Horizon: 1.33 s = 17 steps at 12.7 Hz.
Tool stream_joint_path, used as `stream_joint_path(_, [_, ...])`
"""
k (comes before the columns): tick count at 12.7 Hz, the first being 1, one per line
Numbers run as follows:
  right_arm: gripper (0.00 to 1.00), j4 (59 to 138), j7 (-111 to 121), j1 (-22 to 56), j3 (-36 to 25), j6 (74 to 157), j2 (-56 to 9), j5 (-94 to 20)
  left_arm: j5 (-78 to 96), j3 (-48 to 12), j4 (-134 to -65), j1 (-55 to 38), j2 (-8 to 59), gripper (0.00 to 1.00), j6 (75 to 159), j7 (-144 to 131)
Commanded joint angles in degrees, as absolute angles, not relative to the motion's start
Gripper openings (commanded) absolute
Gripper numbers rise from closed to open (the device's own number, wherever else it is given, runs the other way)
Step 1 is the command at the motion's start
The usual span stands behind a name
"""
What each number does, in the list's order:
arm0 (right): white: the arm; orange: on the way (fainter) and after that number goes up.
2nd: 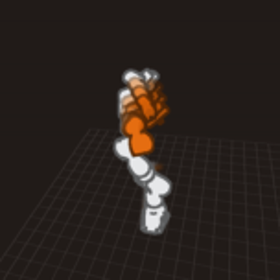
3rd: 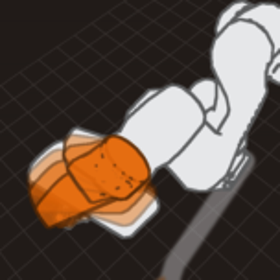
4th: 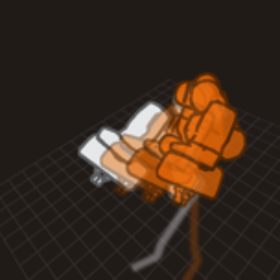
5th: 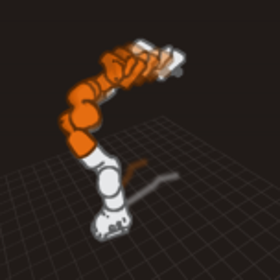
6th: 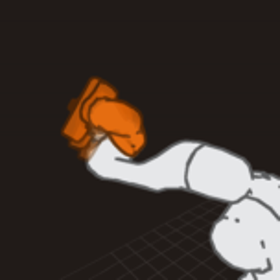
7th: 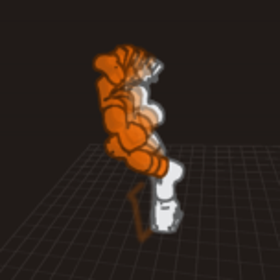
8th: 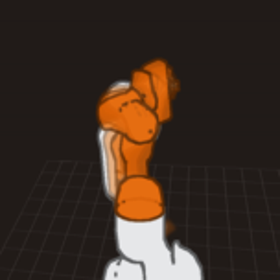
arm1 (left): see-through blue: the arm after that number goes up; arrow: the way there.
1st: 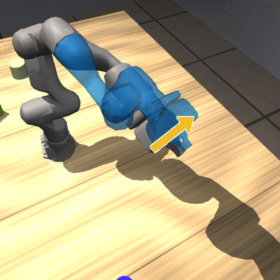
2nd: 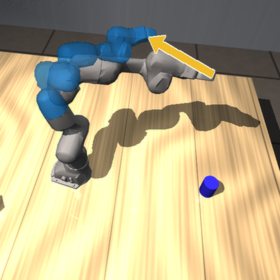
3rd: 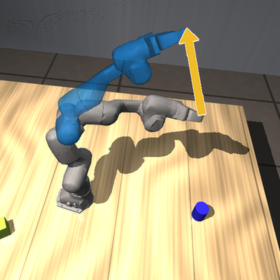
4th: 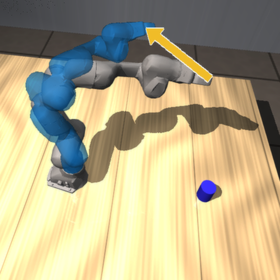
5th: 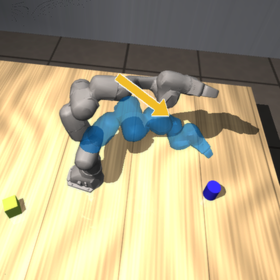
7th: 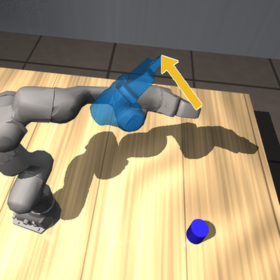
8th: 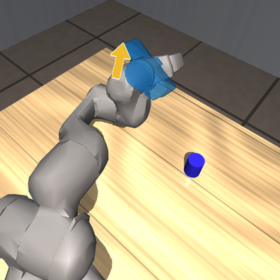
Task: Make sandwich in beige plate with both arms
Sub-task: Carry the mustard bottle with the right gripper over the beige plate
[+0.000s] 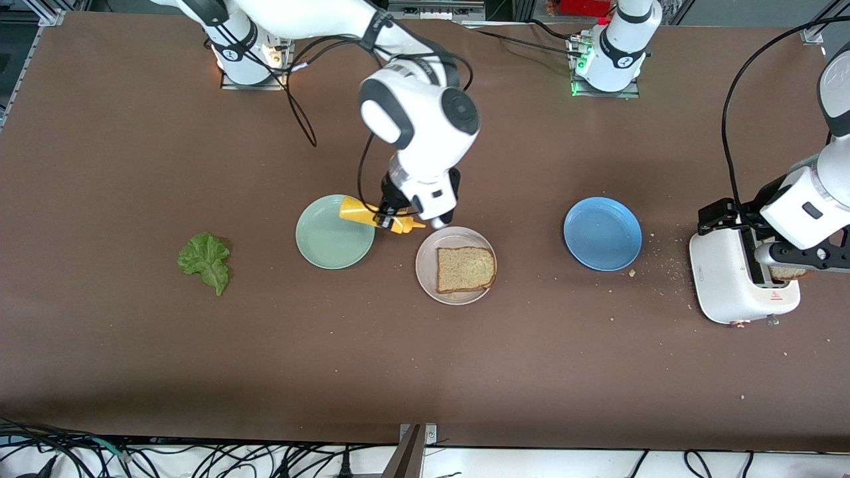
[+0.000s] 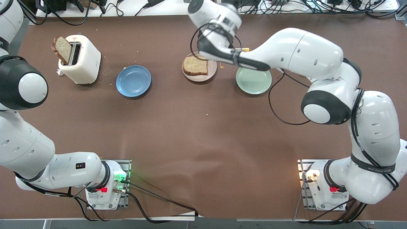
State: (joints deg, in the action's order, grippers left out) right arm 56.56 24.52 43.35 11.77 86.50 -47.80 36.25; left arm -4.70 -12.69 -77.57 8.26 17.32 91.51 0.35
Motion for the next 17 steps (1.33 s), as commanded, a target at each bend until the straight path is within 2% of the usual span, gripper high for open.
stream_joint_path(1, [0.0,55.7,23.0,50.6,8.4,83.9,-51.7,45.3,-4.3,-12.8,-77.2,8.5,16.8,1.0,90.5,0.4])
stream_joint_path(6, [0.0,55.7,23.6,59.9,-2.3,83.4,-55.4,49.6,-4.3,-12.8,-77.3,8.4,16.8,1.0,90.4,0.4])
stream_joint_path(10, [0.0,55.7,23.0,63.0,-2.6,83.9,-56.9,64.1,-4.3,-12.9,-77.3,8.4,16.8,1.0,90.3,0.4])
stream_joint_path(17, [0.0,55.7,21.4,63.1,-2.6,85.1,-58.0,69.2,-4.3,-13.2,-77.2,8.3,16.8,1.0,88.4,0.3])
